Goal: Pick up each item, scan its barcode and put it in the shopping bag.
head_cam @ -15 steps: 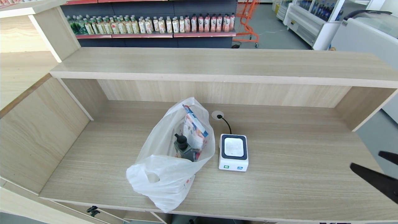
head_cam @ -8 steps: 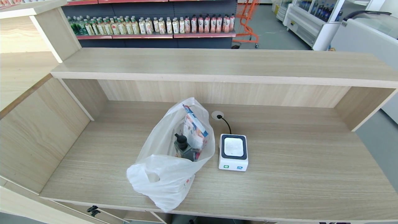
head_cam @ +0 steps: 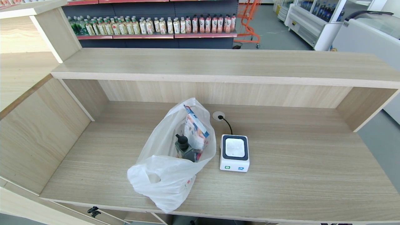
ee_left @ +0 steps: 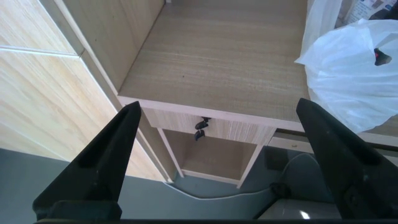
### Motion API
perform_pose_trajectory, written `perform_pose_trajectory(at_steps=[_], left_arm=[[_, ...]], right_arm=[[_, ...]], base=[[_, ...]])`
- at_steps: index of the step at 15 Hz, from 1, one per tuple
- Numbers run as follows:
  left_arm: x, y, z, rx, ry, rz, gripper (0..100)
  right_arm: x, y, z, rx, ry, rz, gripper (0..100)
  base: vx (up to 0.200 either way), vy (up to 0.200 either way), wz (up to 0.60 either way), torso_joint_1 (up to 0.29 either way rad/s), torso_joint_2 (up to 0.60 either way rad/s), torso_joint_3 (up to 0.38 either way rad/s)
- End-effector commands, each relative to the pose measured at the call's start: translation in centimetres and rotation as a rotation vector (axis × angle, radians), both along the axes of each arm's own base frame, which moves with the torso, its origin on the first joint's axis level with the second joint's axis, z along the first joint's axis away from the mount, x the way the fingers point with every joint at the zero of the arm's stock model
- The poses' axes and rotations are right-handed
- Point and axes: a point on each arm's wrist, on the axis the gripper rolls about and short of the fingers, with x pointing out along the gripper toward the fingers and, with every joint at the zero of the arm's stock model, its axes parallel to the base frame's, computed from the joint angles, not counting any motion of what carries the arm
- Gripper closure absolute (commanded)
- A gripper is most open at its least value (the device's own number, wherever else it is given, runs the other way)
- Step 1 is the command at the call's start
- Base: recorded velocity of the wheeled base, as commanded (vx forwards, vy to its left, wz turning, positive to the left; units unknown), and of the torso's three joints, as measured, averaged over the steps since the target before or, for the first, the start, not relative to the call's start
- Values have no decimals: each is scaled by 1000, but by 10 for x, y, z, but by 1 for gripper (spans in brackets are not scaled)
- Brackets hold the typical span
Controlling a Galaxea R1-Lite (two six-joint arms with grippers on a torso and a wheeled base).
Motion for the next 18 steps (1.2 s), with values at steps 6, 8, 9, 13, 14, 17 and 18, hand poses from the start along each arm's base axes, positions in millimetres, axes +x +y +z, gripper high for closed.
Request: perform_pose_trajectory(at_steps=[6,8,9,13,14,17,18], left_arm=[[0,0,0,0,0,1,0],[0,0,0,-1,0,1,0],[0,0,0,2,2,1,0],[0,0,0,0,0,1,0],[0,0,0,0,0,1,0],[0,0,0,0,0,1,0],[0,0,0,0,0,1,0]], right_arm=[[0,0,0,0,2,1,100],[0,0,0,0,2,1,100],[0,0,0,0,2,1,100],[0,0,0,-2,2,1,100],[0,0,0,0,2,1,100],[0,0,0,-2,2,1,100],[0,0,0,0,2,1,100]], base=[[0,0,0,0,0,0],[0,0,0,0,0,0],[200,0,0,2,2,2],[100,0,0,1,-2,4],[0,0,0,0,0,0],[0,0,0,0,0,0],[0,0,0,0,0,0]])
